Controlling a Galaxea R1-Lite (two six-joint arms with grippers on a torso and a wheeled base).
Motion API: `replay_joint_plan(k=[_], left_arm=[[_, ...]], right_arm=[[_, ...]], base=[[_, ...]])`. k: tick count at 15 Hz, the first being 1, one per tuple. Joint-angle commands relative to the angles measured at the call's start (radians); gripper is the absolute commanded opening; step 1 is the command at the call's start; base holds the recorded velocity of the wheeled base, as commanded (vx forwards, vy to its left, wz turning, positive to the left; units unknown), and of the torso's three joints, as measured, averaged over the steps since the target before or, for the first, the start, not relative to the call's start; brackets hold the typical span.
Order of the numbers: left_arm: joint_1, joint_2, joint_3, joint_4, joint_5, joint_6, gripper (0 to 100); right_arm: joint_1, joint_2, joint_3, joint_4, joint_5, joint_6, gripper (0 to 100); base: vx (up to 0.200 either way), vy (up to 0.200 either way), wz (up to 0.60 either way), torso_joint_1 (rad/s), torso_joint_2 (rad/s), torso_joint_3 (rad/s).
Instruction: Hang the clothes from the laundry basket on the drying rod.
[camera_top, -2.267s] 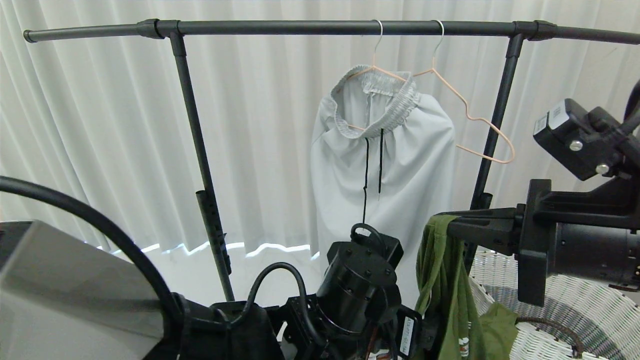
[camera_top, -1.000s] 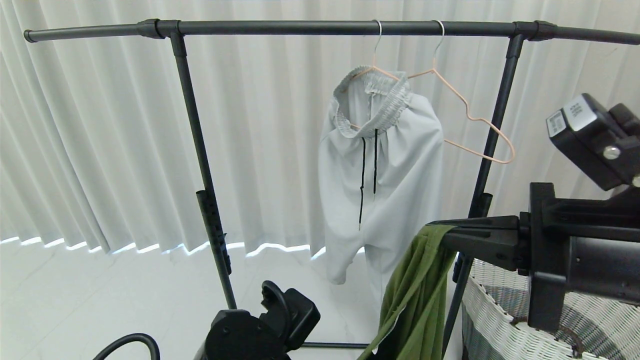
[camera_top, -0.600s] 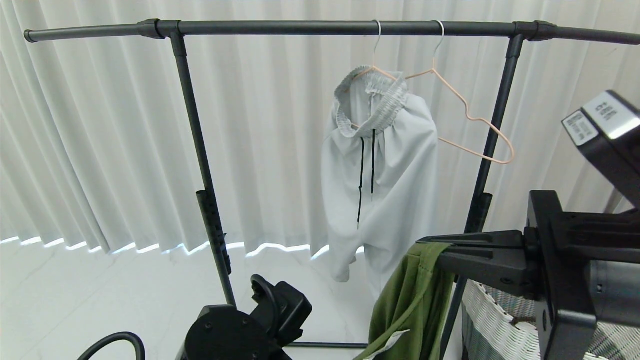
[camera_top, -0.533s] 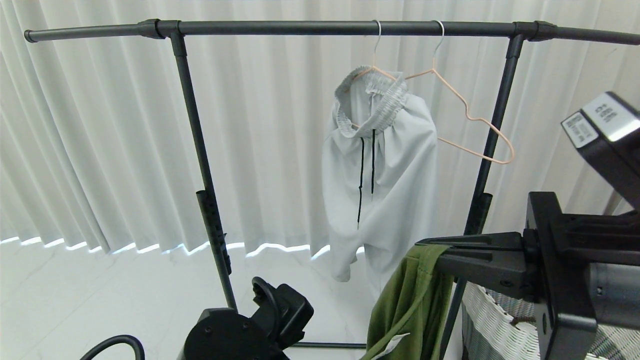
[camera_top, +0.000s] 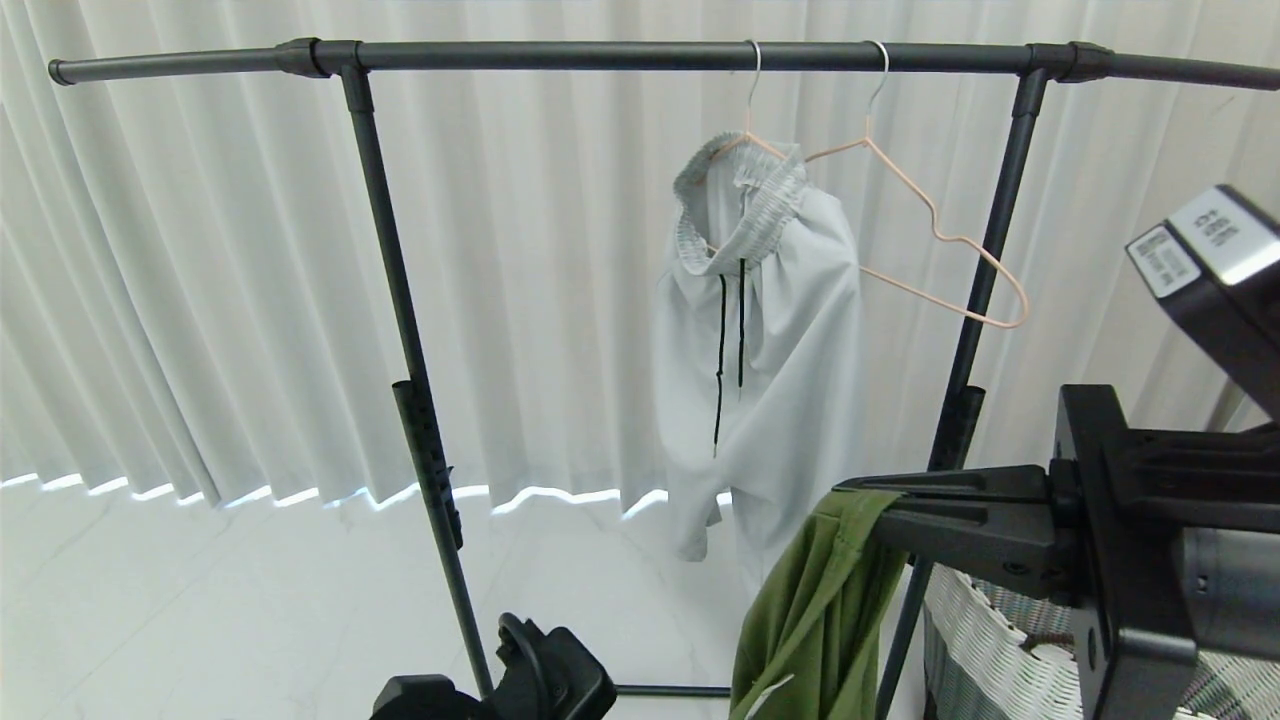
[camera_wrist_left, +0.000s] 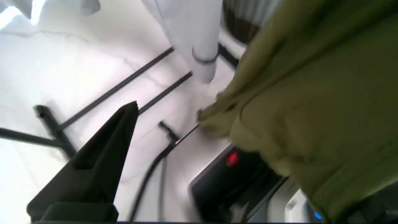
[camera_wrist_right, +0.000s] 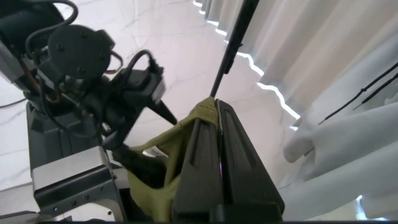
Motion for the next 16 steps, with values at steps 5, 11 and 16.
replay_joint_plan(k=[5, 11, 16], left_arm=[[-0.003, -0.034, 0.026, -0.002, 0.013, 0.011, 0], [-0.061, -0.117, 0.112, -0.001, 0.185, 0.047, 0], [0.046, -0.144, -0.009, 0.011, 0.297, 0.033, 0]], right_arm=[[-0.003, -0.004, 0.019, 0.001, 0.000, 0.000, 0], [-0.005, -0.053, 0.104, 0.003, -0.001, 0.006, 0], [-0.005, -0.067, 0.151, 0.001, -0.004, 0.005, 0]], base=[[0.000, 0.000, 0.00, 0.000, 0.00, 0.000], [0.000, 0.000, 0.00, 0.000, 0.00, 0.000], [0.000, 0.000, 0.00, 0.000, 0.00, 0.000]])
